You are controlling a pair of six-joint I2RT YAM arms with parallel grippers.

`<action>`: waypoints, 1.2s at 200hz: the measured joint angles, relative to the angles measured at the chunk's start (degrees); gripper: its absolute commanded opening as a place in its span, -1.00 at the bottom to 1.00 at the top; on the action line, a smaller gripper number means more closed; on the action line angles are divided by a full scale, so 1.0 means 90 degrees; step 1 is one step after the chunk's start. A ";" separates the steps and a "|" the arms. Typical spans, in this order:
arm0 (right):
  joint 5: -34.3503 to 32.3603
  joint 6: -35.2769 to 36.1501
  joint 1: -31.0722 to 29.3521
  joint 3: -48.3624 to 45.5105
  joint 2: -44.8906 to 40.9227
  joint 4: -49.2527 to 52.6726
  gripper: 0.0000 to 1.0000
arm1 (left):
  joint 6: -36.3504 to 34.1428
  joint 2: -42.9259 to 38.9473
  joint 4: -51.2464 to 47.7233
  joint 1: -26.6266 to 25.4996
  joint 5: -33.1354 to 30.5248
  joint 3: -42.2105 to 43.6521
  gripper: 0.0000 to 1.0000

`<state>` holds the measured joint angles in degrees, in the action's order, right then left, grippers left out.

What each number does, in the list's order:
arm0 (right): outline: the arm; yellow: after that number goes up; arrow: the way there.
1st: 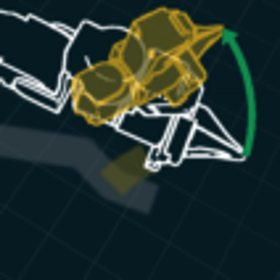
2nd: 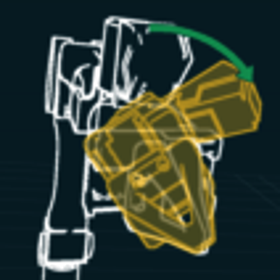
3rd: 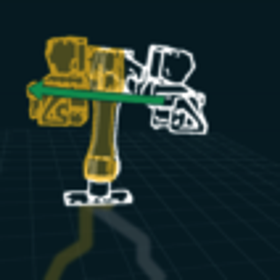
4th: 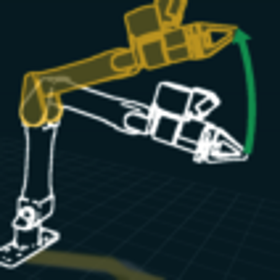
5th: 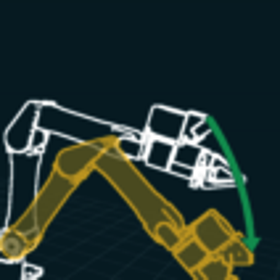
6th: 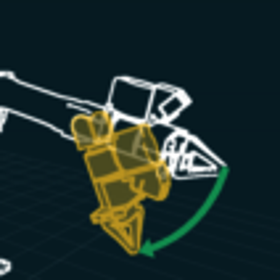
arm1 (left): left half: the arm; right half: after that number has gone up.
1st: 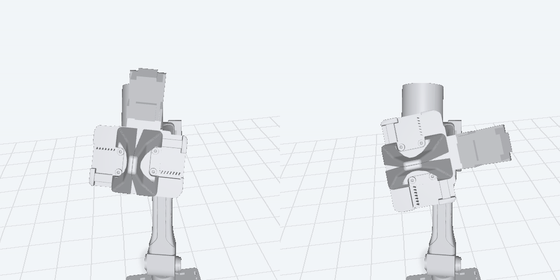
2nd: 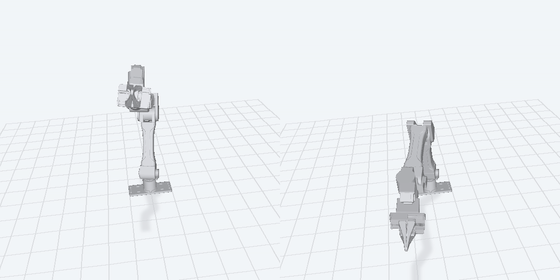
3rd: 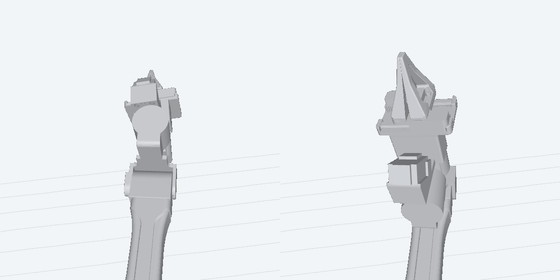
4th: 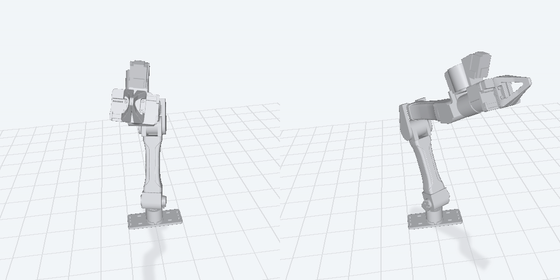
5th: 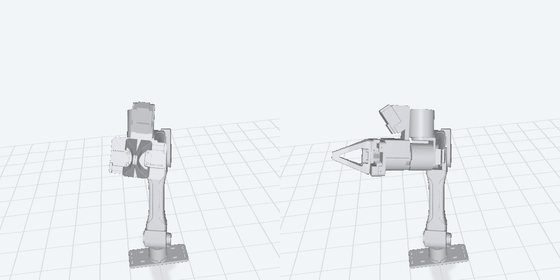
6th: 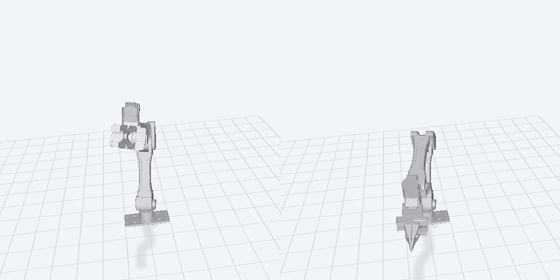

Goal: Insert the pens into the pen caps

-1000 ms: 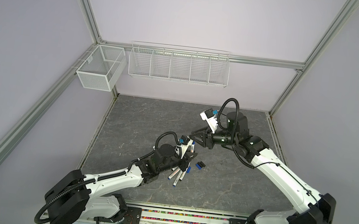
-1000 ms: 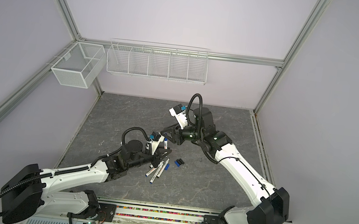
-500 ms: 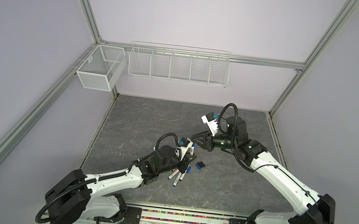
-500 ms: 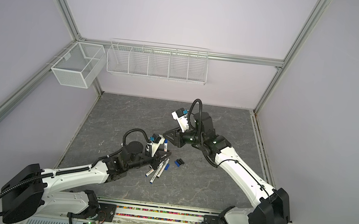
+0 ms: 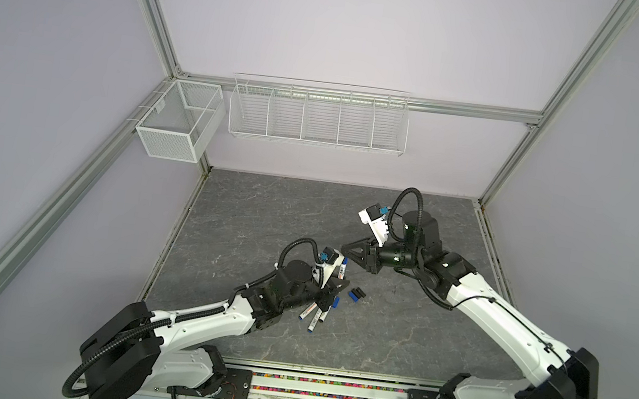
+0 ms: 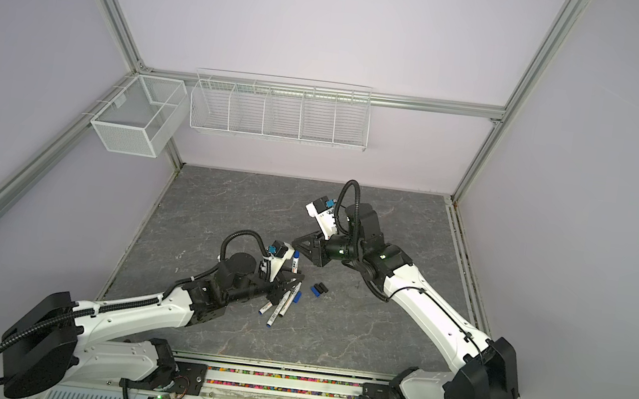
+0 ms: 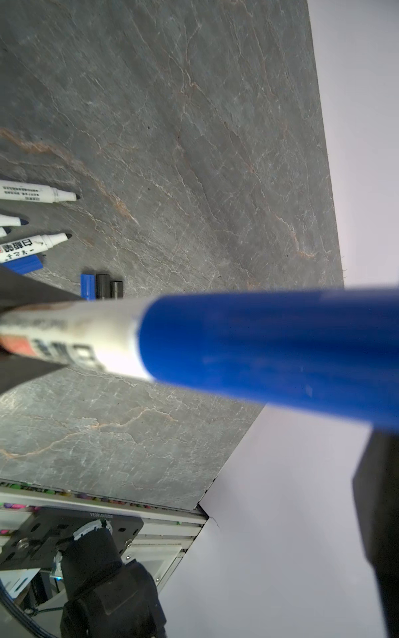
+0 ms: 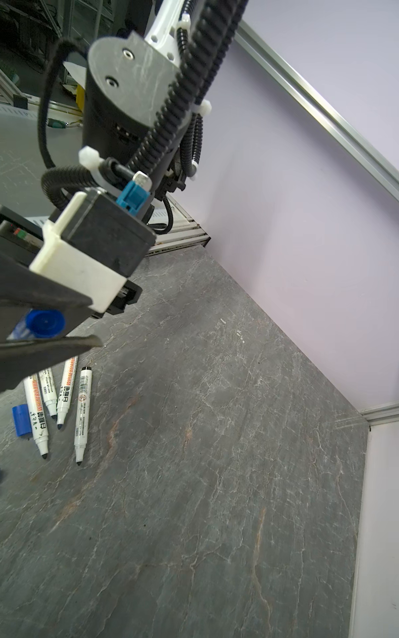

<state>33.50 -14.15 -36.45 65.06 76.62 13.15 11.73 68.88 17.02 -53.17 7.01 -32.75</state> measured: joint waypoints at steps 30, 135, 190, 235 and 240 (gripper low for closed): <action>-0.0002 -0.0027 -0.0002 -0.0308 -0.0177 -0.0216 -0.68 | -0.0012 -0.0109 -0.0226 -0.0044 0.0024 0.0000 -1.00; 0.0141 0.0107 0.0034 -0.0517 -0.0092 -0.0367 -0.70 | -0.0168 -0.0177 -0.0554 -0.0102 -0.0352 0.0000 -1.00; 0.0112 0.0287 -0.0007 -0.0537 0.0214 -0.0376 -0.73 | -0.0374 -0.0182 -0.0984 -0.0119 -0.0874 0.0024 -1.00; 0.0146 0.0282 0.0097 -0.0556 0.0204 -0.0372 -0.73 | -0.0410 -0.0204 -0.0984 -0.0136 -0.0918 0.0024 -1.00; 0.0148 0.0282 0.0104 -0.0556 0.0204 -0.0372 -0.73 | -0.0410 -0.0204 -0.0981 -0.0136 -0.0916 0.0024 -1.00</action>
<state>34.83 -11.62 -35.51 60.05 78.46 9.80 8.03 67.05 8.19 -54.39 -1.23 -32.53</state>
